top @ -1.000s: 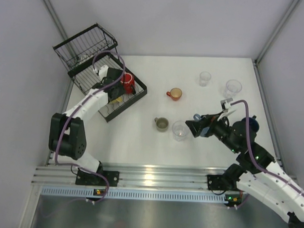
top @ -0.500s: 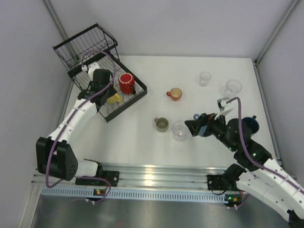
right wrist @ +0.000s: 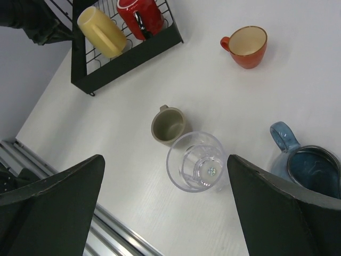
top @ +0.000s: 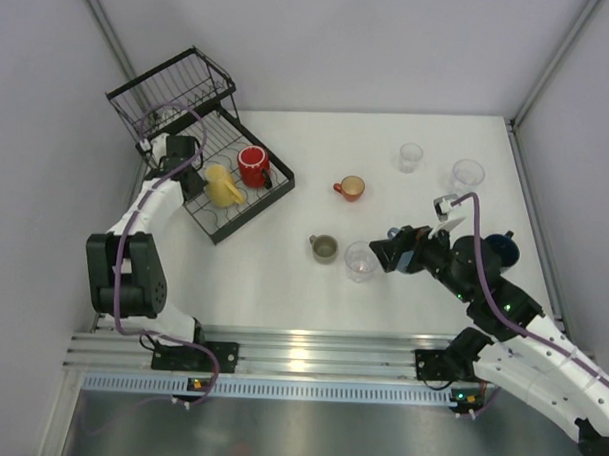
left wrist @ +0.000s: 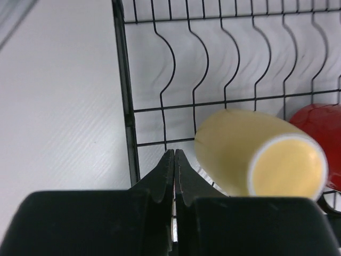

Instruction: Load the cups into the dish rack

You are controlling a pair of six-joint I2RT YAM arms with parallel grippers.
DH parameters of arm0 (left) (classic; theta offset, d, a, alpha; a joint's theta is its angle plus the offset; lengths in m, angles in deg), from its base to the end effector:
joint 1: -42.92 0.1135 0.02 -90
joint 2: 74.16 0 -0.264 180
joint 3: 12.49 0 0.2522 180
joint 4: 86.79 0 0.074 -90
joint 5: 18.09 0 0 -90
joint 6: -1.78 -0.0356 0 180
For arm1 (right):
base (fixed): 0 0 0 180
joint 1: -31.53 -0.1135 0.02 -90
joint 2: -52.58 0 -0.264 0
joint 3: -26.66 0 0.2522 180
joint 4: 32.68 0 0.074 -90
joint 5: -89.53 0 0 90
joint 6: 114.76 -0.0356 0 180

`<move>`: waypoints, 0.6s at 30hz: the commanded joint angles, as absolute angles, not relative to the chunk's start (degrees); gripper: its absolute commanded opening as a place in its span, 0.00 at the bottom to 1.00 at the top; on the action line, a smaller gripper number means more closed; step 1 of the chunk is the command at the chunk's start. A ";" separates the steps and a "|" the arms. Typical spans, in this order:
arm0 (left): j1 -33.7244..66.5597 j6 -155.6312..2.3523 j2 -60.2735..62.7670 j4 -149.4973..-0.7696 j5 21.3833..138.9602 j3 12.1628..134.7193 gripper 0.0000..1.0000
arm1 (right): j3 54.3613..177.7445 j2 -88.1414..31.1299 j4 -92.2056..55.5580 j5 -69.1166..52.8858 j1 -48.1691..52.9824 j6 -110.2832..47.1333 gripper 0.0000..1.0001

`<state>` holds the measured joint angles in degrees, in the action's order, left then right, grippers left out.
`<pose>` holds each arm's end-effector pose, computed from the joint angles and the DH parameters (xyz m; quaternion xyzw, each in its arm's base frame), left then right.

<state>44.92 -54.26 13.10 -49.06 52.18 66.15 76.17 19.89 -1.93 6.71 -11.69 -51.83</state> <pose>0.3303 0.0236 0.2616 -0.3429 0.8503 0.0521 0.3959 0.1090 0.0963 0.3027 -0.0722 0.7837 0.3137 0.5312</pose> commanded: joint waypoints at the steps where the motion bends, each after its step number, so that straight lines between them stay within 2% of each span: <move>1: 44.94 -53.86 15.83 -50.09 53.80 68.86 0.00 | 79.79 20.32 -1.34 7.79 -11.53 -51.30 0.99; 10: 44.67 -53.59 17.16 -54.65 60.73 68.07 0.00 | 80.23 19.36 -1.08 9.19 -11.62 -49.98 0.99; 18: 43.53 -56.14 18.04 -55.10 61.19 67.72 0.00 | 80.58 16.02 -2.22 9.63 -11.62 -50.07 0.99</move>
<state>44.02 -54.81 18.42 -52.10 60.60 66.53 77.32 17.05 -0.75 8.65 -11.69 -50.76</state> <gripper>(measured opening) 0.012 0.993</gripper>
